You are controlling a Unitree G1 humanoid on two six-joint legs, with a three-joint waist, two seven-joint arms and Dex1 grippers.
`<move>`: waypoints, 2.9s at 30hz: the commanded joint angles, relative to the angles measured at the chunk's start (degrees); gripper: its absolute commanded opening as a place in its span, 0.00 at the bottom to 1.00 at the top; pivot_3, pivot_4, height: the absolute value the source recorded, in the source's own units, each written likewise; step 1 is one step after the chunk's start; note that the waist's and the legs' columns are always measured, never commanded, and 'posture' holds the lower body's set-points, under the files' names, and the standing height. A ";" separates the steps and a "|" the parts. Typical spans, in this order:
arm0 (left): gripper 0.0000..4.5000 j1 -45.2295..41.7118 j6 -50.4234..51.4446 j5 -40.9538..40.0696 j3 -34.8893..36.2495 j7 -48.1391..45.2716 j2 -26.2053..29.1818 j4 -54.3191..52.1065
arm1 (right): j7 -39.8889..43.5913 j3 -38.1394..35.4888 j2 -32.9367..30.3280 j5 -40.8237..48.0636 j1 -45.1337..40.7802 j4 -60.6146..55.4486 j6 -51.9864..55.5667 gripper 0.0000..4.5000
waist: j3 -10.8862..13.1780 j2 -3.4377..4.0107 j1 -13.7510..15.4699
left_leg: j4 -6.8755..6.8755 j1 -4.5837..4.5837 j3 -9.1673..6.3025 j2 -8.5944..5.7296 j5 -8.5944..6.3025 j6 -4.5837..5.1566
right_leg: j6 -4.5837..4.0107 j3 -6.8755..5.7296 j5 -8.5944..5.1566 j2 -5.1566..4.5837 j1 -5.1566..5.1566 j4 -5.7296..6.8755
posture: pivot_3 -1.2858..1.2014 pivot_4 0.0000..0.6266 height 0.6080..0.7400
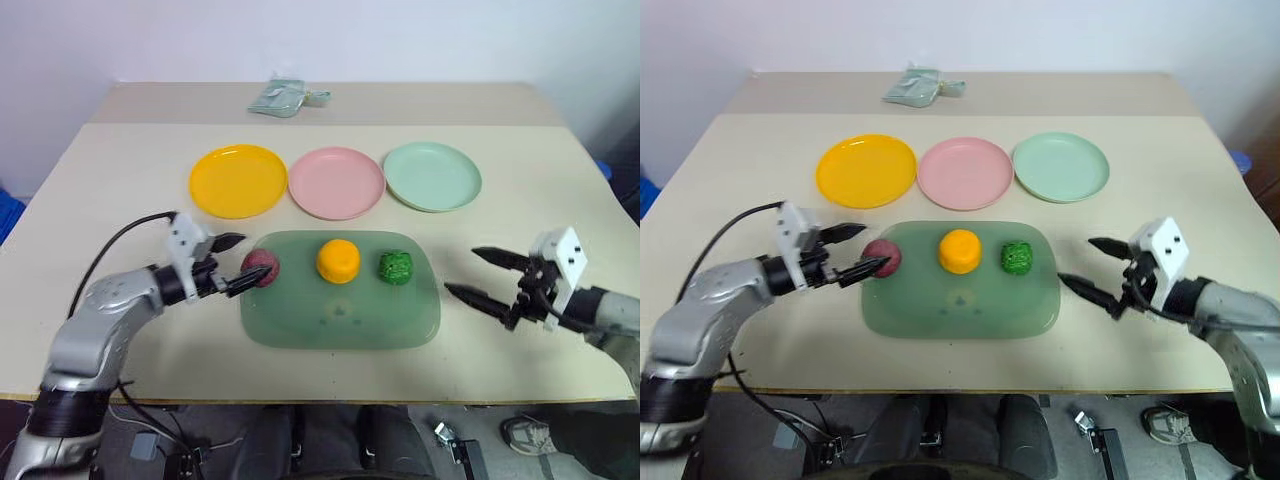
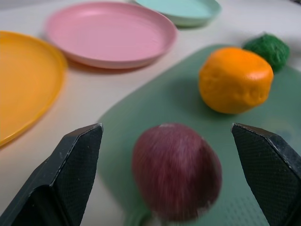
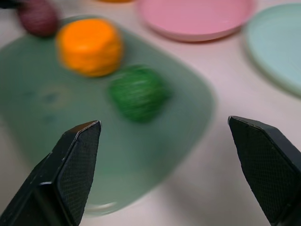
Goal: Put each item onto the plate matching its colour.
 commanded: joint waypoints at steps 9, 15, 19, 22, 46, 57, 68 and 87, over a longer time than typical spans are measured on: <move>1.00 -0.69 -1.35 3.48 -1.25 -4.56 2.24 2.04 | -2.78 0.95 2.55 0.72 0.77 -3.60 -1.37 0.98 | -0.01 -0.02 0.10 | 0.04 0.01 -0.02 0.01 0.00 0.01 | 0.01 0.00 0.00 0.02 0.02 0.01 | 0.52 0.24 1.00; 0.94 0.30 -0.71 6.42 -2.66 -3.54 2.56 2.46 | -2.32 3.60 2.87 0.10 -0.54 -2.42 -2.38 1.00 | -0.01 -0.03 0.08 | 0.05 0.01 -0.03 0.01 0.00 0.01 | 0.01 0.00 0.00 0.02 0.02 0.01 | 0.52 0.24 1.00; 0.61 -0.60 -0.33 6.47 -2.78 -2.54 1.26 2.36 | -1.38 4.06 2.63 0.00 -0.49 -1.64 -3.44 1.00 | -0.01 -0.03 0.10 | 0.06 0.01 -0.04 0.02 0.01 0.01 | 0.01 0.00 0.00 0.03 0.02 0.02 | 0.52 0.24 1.00; 0.52 -4.55 -0.49 5.96 -1.92 -0.33 -1.34 3.35 | -0.62 3.78 2.36 -0.26 -0.40 -0.78 -4.45 1.00 | 0.00 -0.04 0.24 | 0.12 0.00 -0.06 0.02 0.00 0.02 | 0.01 -0.01 0.00 0.02 0.05 0.03 | 0.52 0.24 1.00; 0.98 -55.83 -24.50 20.51 -1.20 15.15 -28.35 73.37 | -7.24 7.23 6.60 -2.69 0.12 -3.61 -7.32 1.00 | 0.07 -0.40 1.08 | 0.76 -0.17 -0.07 -0.16 -0.18 0.50 | 0.50 -0.04 0.07 -0.02 0.21 0.02 | 0.52 0.24 1.00; 0.98 -27.51 -7.98 11.34 -12.10 -18.66 -14.28 21.02 | -5.01 5.46 3.64 -0.24 -0.95 -2.89 -4.84 1.00 | 0.03 -0.30 0.87 | 0.80 -0.15 -0.20 -0.16 -0.17 0.44 | 0.47 -0.02 0.08 -0.03 0.33 -0.03 | 0.52 0.24 1.00; 0.81 -27.50 -8.85 20.58 -21.77 -15.85 -16.62 22.99 | -7.66 7.52 5.27 -1.01 -2.39 -3.93 -4.31 1.00 | 0.01 -0.28 1.42 | 0.78 -0.10 -0.15 -0.18 -0.20 0.51 | 0.47 0.05 0.11 -0.01 0.31 -0.01 | 0.52 0.24 1.00; 0.68 -42.17 -8.31 24.29 1.29 28.63 -15.76 54.23 | -6.62 10.16 5.97 -2.74 -5.62 0.63 -7.27 1.00 | 0.08 -0.40 1.78 | 0.77 -0.11 -0.15 -0.24 -0.20 0.54 | 0.51 0.03 0.12 -0.01 0.32 0.04 | 0.52 0.24 1.00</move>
